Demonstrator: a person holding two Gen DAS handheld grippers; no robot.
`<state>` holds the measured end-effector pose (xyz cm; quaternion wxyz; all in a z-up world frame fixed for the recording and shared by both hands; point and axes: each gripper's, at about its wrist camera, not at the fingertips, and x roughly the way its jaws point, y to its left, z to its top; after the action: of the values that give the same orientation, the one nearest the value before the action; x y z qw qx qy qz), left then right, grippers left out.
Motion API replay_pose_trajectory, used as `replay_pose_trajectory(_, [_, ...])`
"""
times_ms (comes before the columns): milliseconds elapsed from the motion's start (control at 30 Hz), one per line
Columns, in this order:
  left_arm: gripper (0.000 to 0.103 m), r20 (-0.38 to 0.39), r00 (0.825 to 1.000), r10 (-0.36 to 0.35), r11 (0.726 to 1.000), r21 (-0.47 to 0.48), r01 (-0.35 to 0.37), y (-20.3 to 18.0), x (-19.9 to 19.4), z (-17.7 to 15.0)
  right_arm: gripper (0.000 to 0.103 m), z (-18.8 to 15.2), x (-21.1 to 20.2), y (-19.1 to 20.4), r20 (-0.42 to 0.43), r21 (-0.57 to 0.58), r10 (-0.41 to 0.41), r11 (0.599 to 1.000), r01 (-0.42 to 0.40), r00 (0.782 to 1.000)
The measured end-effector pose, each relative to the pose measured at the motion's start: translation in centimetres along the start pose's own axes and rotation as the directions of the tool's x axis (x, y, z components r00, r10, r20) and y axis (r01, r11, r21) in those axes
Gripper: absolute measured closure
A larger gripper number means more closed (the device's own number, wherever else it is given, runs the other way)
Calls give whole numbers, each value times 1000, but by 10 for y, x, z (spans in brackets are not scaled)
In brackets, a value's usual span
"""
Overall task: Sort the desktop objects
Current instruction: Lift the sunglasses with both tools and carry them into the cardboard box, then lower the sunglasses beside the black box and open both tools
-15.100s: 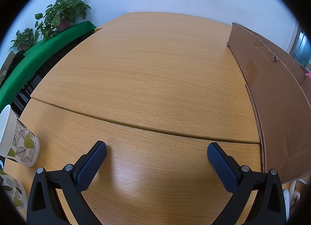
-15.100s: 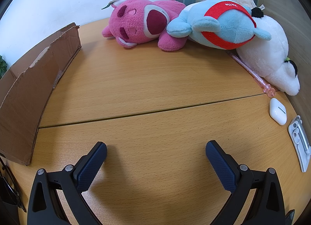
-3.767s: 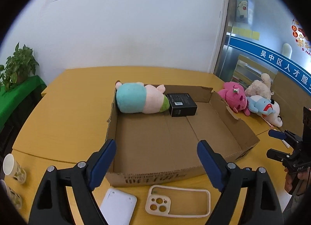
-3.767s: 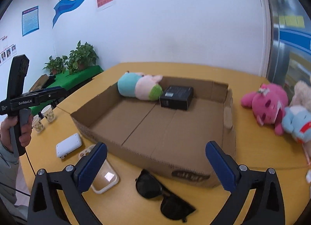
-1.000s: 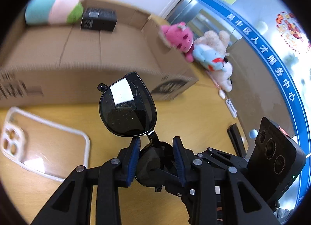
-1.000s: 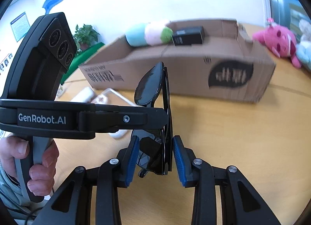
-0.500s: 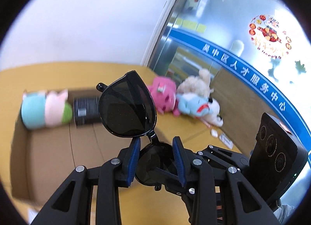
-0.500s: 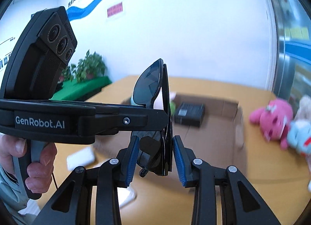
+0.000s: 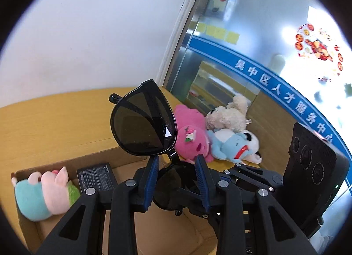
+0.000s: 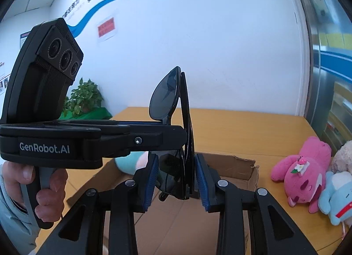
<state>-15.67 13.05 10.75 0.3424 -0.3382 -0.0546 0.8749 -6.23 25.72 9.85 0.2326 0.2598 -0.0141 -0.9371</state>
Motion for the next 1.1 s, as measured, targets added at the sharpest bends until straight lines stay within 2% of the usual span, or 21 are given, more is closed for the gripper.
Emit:
replay_pose_trajectory(200, [70,-129,991,-24,996,-92,13,49,83,3,70,-3,74,-58,-122,106,2,994,11,993])
replay_pose_trajectory(367, [70,-253,965,-76,981,-194,26,82,148,-19,70,-34,132,-95,-248,187,-2,981,50,969])
replay_pose_trajectory(500, [71,-336,937,-97,972,-236,16,93,188,-40,70,-59,166,-115,-361,239,-5,966,98,932])
replay_pose_trajectory(567, [71,-375,922,-92,964,-266,-13,98,204,-49,70,-70,183,-124,-444,266,-5,954,138,896])
replay_pose_trajectory(633, [75,-405,910,-91,954,-298,-37,102,216,-54,70,-79,197,-129,-498,269,-10,949,165,867])
replay_pose_trajectory(733, [76,-426,901,-86,948,-312,-57,105,227,-58,72,-86,208,-127,-540,241,-34,951,194,841])
replay_pose_trajectory(933, [76,-452,888,-79,949,-308,-72,102,234,-55,73,-90,208,-122,-555,216,-65,951,219,829])
replay_pose_trajectory(1033, [76,-463,882,-83,945,-317,-77,100,232,-55,70,-91,203,-112,-559,163,-113,956,242,821])
replay_pose_trajectory(1100, [76,-463,884,-62,951,-297,-89,96,223,-52,62,-91,195,-105,-552,138,-134,959,249,823])
